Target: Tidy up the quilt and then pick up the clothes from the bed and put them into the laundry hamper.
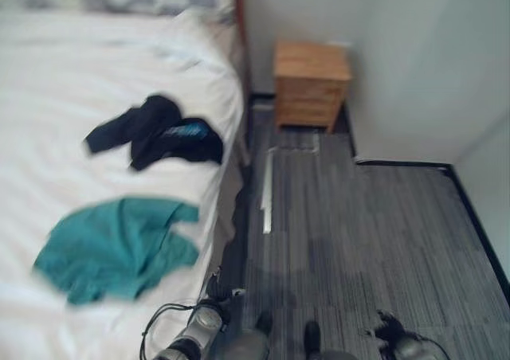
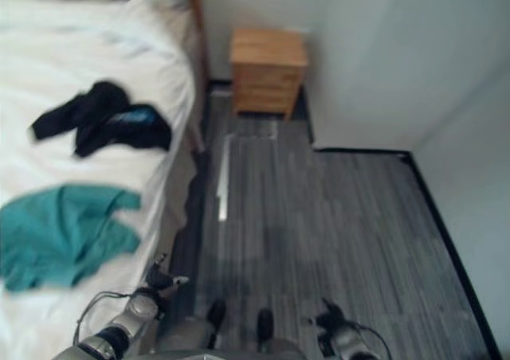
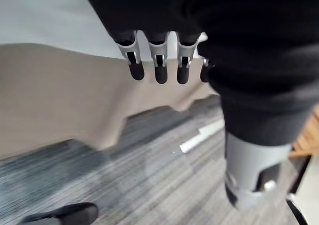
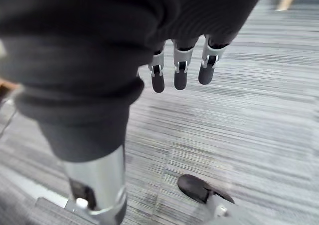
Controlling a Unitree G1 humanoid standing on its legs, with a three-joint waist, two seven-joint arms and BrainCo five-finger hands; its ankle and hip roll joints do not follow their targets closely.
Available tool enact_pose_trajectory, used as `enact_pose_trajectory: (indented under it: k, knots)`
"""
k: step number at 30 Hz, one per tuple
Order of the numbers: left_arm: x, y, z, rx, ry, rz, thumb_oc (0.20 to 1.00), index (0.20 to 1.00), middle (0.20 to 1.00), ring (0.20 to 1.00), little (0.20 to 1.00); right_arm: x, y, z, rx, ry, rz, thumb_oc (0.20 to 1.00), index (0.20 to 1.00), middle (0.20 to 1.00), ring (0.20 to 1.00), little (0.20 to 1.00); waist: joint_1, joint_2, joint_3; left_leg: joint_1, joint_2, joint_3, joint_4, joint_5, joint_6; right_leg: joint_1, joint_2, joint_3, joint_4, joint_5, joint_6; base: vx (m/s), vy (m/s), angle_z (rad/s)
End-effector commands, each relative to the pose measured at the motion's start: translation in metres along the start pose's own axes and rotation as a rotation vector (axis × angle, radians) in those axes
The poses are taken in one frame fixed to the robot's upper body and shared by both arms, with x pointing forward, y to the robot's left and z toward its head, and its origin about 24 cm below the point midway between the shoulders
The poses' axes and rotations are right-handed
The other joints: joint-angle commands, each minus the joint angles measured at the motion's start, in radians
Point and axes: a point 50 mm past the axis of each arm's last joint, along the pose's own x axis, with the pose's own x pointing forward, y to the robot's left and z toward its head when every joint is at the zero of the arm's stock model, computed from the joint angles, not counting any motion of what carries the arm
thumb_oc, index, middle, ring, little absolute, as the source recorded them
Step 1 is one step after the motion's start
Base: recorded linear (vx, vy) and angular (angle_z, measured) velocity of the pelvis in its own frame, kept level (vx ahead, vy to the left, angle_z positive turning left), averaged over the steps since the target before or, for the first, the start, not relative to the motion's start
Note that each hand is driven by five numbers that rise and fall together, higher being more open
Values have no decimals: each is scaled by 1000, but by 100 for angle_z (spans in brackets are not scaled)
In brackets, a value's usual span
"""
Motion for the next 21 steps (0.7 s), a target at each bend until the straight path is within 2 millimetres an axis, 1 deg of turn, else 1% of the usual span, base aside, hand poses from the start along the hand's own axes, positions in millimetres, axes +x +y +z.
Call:
enact_pose_trajectory:
  k: [1, 2, 3, 4, 5, 6, 7, 8, 9, 10, 11, 14, 15, 16, 17, 18, 19, 20, 21]
  knots:
    - [-1, -12, -3, 32, 37, -36, 1000, 1000, 1000, 1000, 1000, 4, -8, 18, 86, -42, -45, 1000, 1000, 1000, 1000, 1000, 32, 28, 70, 116, 62, 68, -98, -42, -75, -50, -38, -169, 306, -123, 154, 26, 52, -91]
    - [-1, -12, -3, 32, 37, -36, 1000, 1000, 1000, 1000, 1000, 4, -8, 18, 86, -42, -46, 1000, 1000, 1000, 1000, 1000, 32, 27, 70, 116, 61, 68, -99, -41, -75, -55, -40, -169, 314, -127, 154, 60, 76, -100]
    - [-1, -9, -5, 36, 43, -25, 1000, 1000, 1000, 1000, 1000, 4, -9, 21, 109, -44, -50, 1000, 1000, 1000, 1000, 1000, 19, 40, 75, 139, 69, 70, -117, -38, -70, -96, -50, -178, 372, -91, 182, 89, -12, -62]
    - [-1, -5, -8, 57, 42, -18, 1000, 1000, 1000, 1000, 1000, 4, -9, 18, 123, -30, -57, 1000, 1000, 1000, 1000, 1000, -2, 54, 77, 156, 76, 51, -138, -34, -68, -113, -76, -157, 324, -103, 190, 95, -17, -36]
    - [-1, -6, -8, 57, 42, -18, 1000, 1000, 1000, 1000, 1000, 4, -9, 18, 123, -30, -57, 1000, 1000, 1000, 1000, 1000, -3, 55, 78, 159, 78, 49, -139, -35, -68, -109, -75, -160, 323, -104, 189, 135, -109, -15]
    - [-1, -4, -8, 87, 33, -16, 1000, 1000, 1000, 1000, 1000, 3, -7, 11, 116, -13, -49, 1000, 1000, 1000, 1000, 1000, -23, 62, 71, 153, 75, 17, -156, -28, -66, -107, -67, -64, 240, -114, 166, 138, -112, 24]
    - [-1, -5, -9, 104, 33, -20, 1000, 1000, 1000, 1000, 1000, 3, -5, 10, 131, -11, -46, 1000, 1000, 1000, 1000, 1000, -43, 65, 66, 150, 73, -8, -159, -27, -66, -114, -62, 32, 195, -106, 159, 163, -131, 75]
    - [-2, -5, -10, 106, 39, -21, 1000, 1000, 1000, 1000, 1000, 2, -5, 6, 138, 0, -47, 1000, 1000, 1000, 1000, 1000, -46, 64, 61, 153, 67, -9, -159, -34, -66, -96, -66, 72, 151, -92, 158, 93, -66, 105]
    - [-2, -5, -10, 106, 39, -21, 1000, 1000, 1000, 1000, 1000, 2, -5, 6, 138, 0, -47, 1000, 1000, 1000, 1000, 1000, -46, 64, 62, 153, 67, -8, -159, -34, -66, -96, -66, 72, 151, -92, 158, 91, -104, 120]
    - [-6, -7, -25, 86, 104, -13, 1000, 1000, 1000, 1000, 1000, 1, -3, 0, 139, 23, -40, 1000, 1000, 1000, 1000, 1000, -43, 60, 41, 157, 63, -11, -158, -45, -70, -62, -96, 58, 92, -73, 157, 84, -114, 82]
    - [-9, -7, -32, 74, 131, -12, 1000, 1000, 1000, 1000, 1000, 1, -3, -1, 124, 26, -35, 1000, 1000, 1000, 1000, 1000, -43, 62, 31, 159, 69, -9, -160, -46, -73, -49, -102, 40, 73, -64, 159, 105, -154, 65]
    - [-17, -8, -52, 30, 197, -4, 1000, 1000, 1000, 1000, 1000, 1, 0, 0, 54, 16, -3, 1000, 1000, 1000, 1000, 1000, -21, 65, 8, 169, 82, -17, -169, -44, -81, 4, -102, 13, 22, -62, 150, 48, -114, 34]
    - [-17, -8, -52, 30, 197, -3, 1000, 1000, 1000, 1000, 1000, 1, 0, 0, 54, 16, -2, 1000, 1000, 1000, 1000, 1000, -23, 64, 8, 170, 82, -18, -169, -44, -81, 6, -102, 12, 21, -62, 150, 17, -116, 10]
    - [-20, -7, -58, 12, 222, 4, 1000, 1000, 1000, 1000, 1000, 2, 0, 5, 22, -4, 8, 1000, 1000, 1000, 1000, 1000, -5, 66, 11, 161, 83, -33, -152, -41, -94, 30, -105, -15, 9, -67, 141, -11, -91, 11]
    - [-21, -6, -62, 13, 237, 7, 1000, 1000, 1000, 1000, 1000, 2, -2, 8, 9, -13, 7, 1000, 1000, 1000, 1000, 1000, 3, 68, 10, 158, 82, -38, -151, -38, -99, 37, -106, -30, -1, -70, 141, -9, -117, 40]
    - [-31, 4, -84, -149, 329, 83, 1000, 1000, 1000, 1000, 1000, 4, -13, 17, 138, -26, -59, 1000, 1000, 1000, 1000, 1000, -56, 39, 100, 114, 107, 250, -150, -36, -56, -36, -91, -119, 186, -164, 121, -9, -47, 45]
    - [-31, 4, -85, -149, 330, 83, 1000, 1000, 1000, 1000, 1000, 4, -12, 17, 137, -25, -58, 1000, 1000, 1000, 1000, 1000, -56, 38, 99, 114, 107, 250, -150, -36, -56, -35, -90, -120, 184, -164, 121, 66, -80, 38]
    - [-36, 4, -94, -136, 364, 77, 1000, 1000, 1000, 1000, 1000, 4, -9, 10, 88, 1, -42, 1000, 1000, 1000, 1000, 1000, -52, 38, 88, 118, 111, 253, -157, -33, -60, -25, -91, -132, 164, -163, 121, 93, -70, 9]
    - [-39, 4, -98, -124, 378, 72, 1000, 1000, 1000, 1000, 1000, 3, -8, 6, 79, 14, -36, 1000, 1000, 1000, 1000, 1000, -52, 40, 84, 122, 114, 252, -162, -31, -62, -18, -88, -138, 157, -162, 120, 134, -101, 17]
